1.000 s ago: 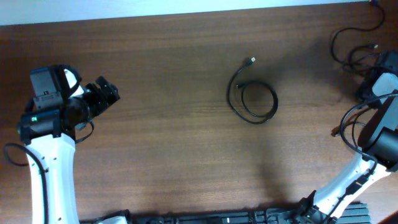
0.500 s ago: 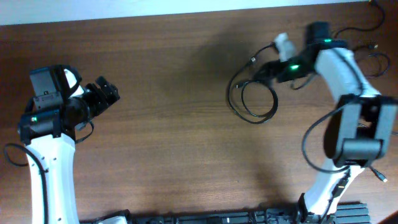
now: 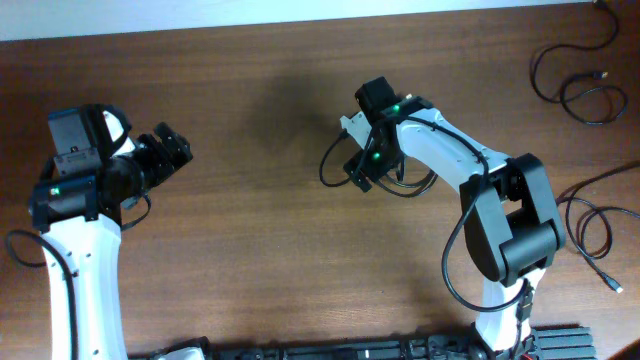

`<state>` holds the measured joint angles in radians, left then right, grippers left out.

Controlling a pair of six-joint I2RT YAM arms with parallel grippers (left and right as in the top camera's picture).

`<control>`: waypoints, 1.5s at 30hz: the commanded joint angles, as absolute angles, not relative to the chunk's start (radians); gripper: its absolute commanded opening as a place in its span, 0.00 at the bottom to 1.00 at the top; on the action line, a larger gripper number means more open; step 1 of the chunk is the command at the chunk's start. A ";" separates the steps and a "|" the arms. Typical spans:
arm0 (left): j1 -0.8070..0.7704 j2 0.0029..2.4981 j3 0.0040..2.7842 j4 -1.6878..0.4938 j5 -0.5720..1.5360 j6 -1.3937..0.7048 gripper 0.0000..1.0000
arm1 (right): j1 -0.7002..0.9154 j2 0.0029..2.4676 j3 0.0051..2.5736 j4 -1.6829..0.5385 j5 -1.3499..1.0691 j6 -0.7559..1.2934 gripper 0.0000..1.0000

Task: Untangle cables
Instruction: 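Grasp the last cable coil in the center with the right gripper, then place the coil at the top right with the right gripper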

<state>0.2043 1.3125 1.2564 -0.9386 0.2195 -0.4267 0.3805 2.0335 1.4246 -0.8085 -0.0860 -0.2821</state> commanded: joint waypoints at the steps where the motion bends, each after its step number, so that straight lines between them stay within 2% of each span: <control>1: 0.208 1.302 1.272 -0.938 0.212 -0.421 0.99 | 0.381 2.022 1.401 -0.796 -0.081 -0.219 0.97; 2: 0.208 1.302 1.272 -0.938 0.212 -0.421 0.99 | 0.380 2.022 1.401 -0.796 -0.081 -0.219 0.87; 4: 0.208 1.302 1.272 -0.938 0.212 -0.421 0.99 | 0.379 2.022 1.401 -0.785 -0.081 -0.219 0.84; 5: 0.208 1.302 1.272 -0.938 0.212 -0.421 0.99 | 0.379 2.022 1.400 -0.781 -0.081 -0.219 0.78; 8: 0.208 1.302 1.272 -0.938 0.212 -0.421 0.99 | 0.379 2.022 1.383 -0.773 -0.081 -0.219 0.75; 10: 0.208 1.302 1.272 -0.938 0.212 -0.421 0.99 | 0.379 2.022 1.330 -0.712 -0.081 -0.219 0.66; 11: 0.208 1.302 1.272 -0.938 0.212 -0.421 0.99 | 0.379 2.022 1.317 -0.696 -0.077 -0.219 0.58; 12: 0.208 1.302 1.272 -0.938 0.212 -0.421 0.99 | 0.379 2.022 1.317 -0.672 -0.046 -0.219 0.36; 13: 0.208 1.302 1.272 -0.938 0.212 -0.421 0.99 | 0.379 2.022 1.317 -0.628 -0.006 -0.219 0.04; 16: 0.208 1.302 1.272 -0.938 0.212 -0.421 0.99 | 0.371 2.022 1.349 -0.405 0.307 -0.219 0.04; 17: 0.208 1.302 1.272 -0.938 0.212 -0.421 0.99 | 0.345 2.022 1.361 -0.255 0.434 -0.248 0.04; 18: 0.208 1.302 1.272 -0.938 0.212 -0.421 0.99 | 0.324 2.022 1.361 -0.179 0.424 -0.304 0.04; 20: 0.208 1.302 1.272 -0.938 0.212 -0.421 0.99 | 0.194 2.023 1.361 0.022 0.257 -0.437 0.04; 23: 0.208 1.302 1.272 -0.938 0.212 -0.421 0.99 | 0.019 2.072 1.361 0.066 -0.018 -0.444 0.04; 24: 0.208 1.302 1.272 -0.938 0.212 -0.421 0.99 | -0.025 2.094 1.360 0.032 -0.103 -0.478 0.04; 27: 0.208 1.302 1.272 -0.938 0.212 -0.421 0.99 | -0.059 2.135 1.360 -0.052 -0.120 -0.493 0.07; 28: 0.208 1.302 1.272 -0.938 0.212 -0.421 0.99 | -0.059 2.129 1.360 -0.051 -0.120 -0.493 0.15; 29: 0.208 1.302 1.272 -0.938 0.212 -0.421 0.99 | -0.059 2.093 1.361 -0.069 -0.098 -0.489 0.59; 30: 0.208 1.302 1.272 -0.938 0.212 -0.421 0.99 | -0.059 2.060 1.361 -0.090 -0.079 -0.490 0.84; 31: 0.208 1.302 1.272 -0.938 0.212 -0.421 0.99 | -0.059 2.014 1.361 -0.118 -0.074 -0.490 0.98; 33: 0.208 1.302 1.272 -0.938 0.212 -0.421 0.99 | -0.047 1.794 1.361 -0.175 -0.076 -0.466 0.98; 36: 0.208 1.302 1.272 -0.938 0.212 -0.421 0.99 | -0.020 1.571 1.361 -0.144 -0.082 -0.436 0.99; 37: 0.208 1.302 1.272 -0.938 0.212 -0.421 0.99 | -0.014 1.514 1.361 -0.161 -0.084 -0.337 0.98; 38: 0.208 1.302 1.272 -0.938 0.212 -0.421 0.99 | -0.006 1.464 1.361 -0.207 -0.112 -0.247 0.98; 40: 0.208 1.302 1.272 -0.938 0.212 -0.421 0.99 | 0.015 1.400 1.356 -0.294 -0.189 -0.241 0.99; 45: 0.207 1.302 1.272 -0.938 0.212 -0.421 0.99 | 0.107 1.301 1.322 -0.381 -0.190 -0.219 0.99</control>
<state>0.2043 1.3125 1.2564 -0.9386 0.2195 -0.4263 0.0998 1.3621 1.3323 -0.3302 -0.1795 -0.2356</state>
